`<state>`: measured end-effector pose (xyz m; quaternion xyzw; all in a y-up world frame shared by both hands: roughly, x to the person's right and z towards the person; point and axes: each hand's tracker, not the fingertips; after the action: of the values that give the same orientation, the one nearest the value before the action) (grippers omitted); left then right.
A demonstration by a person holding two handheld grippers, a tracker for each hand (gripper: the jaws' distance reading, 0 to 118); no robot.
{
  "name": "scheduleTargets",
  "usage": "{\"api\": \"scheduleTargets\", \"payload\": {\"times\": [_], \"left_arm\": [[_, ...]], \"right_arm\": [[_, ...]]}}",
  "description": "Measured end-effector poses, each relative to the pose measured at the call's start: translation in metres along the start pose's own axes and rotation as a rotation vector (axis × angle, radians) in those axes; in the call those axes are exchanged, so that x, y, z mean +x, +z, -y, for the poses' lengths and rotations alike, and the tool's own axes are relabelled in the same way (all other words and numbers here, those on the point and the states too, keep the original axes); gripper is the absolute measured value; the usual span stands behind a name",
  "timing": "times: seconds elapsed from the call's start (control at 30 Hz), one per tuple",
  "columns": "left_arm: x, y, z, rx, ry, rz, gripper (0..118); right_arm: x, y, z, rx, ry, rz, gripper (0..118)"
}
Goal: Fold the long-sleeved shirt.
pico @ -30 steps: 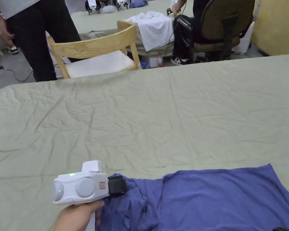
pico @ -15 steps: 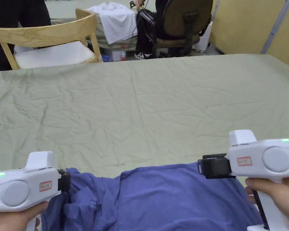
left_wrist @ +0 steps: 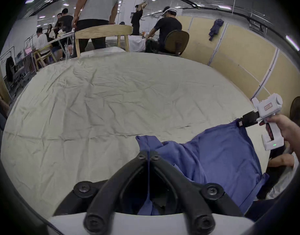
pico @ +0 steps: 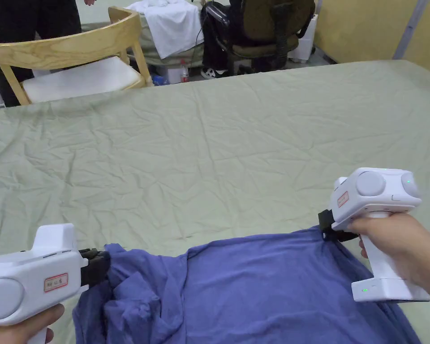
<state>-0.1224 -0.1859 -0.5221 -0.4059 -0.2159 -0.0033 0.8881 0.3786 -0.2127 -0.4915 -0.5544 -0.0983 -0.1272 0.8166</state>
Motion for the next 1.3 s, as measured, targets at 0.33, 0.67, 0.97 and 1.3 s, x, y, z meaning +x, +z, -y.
{"api": "scheduleTargets", "payload": {"times": [0.33, 0.67, 0.97, 1.3], "left_arm": [[0.014, 0.087, 0.019, 0.051, -0.045, 0.076, 0], [0.024, 0.156, 0.097, -0.024, -0.176, 0.086, 0], [0.038, 0.170, 0.168, -0.145, -0.253, 0.094, 0], [0.026, 0.125, 0.198, -0.311, -0.088, 0.095, 0]], "right_arm": [[0.026, 0.123, 0.071, 0.229, 0.115, -0.055, 10], [0.066, 0.180, 0.189, 0.233, 0.126, -0.065, 10], [0.073, 0.161, 0.262, 0.155, 0.149, -0.010, 10], [0.075, 0.107, 0.295, 0.021, 0.079, 0.032, 10]]}}
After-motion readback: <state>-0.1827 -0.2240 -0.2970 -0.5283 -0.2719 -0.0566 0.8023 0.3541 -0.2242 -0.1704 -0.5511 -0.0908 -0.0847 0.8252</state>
